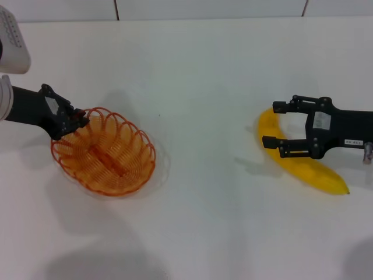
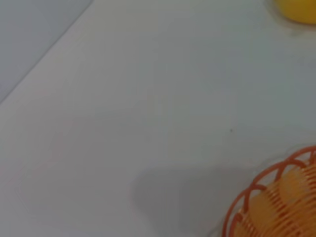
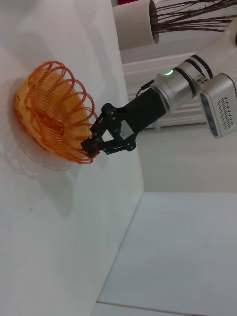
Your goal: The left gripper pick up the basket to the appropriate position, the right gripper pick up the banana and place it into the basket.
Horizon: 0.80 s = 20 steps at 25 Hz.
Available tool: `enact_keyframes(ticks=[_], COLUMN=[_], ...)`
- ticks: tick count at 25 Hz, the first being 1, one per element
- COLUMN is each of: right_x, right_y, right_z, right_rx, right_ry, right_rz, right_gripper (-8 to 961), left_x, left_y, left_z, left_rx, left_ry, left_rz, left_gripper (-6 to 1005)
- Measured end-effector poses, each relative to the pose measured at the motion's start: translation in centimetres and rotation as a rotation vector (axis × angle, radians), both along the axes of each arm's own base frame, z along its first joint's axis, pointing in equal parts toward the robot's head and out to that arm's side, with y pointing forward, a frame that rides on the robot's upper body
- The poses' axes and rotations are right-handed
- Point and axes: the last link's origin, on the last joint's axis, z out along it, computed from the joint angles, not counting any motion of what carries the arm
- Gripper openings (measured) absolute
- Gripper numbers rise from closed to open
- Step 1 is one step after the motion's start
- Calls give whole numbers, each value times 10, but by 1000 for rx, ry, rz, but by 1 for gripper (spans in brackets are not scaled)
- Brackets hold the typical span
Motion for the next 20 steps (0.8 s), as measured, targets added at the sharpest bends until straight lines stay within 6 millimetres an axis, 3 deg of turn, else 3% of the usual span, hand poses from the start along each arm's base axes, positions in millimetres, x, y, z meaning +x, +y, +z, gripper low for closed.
enact_keyframes(ticks=[7,20], right_x=[2,4], right_y=[-1,-3], right_z=[2,2], right_rx=[5,6], right_ry=[0,2], right_rz=[-8,-15], right_gripper=[806,801], left_x=[3,5], left_y=[-9,-15], left_z=[7,9], left_rx=[-45,-46], left_ry=[-12,-57], left_rz=[1,20], left_gripper=[91,65])
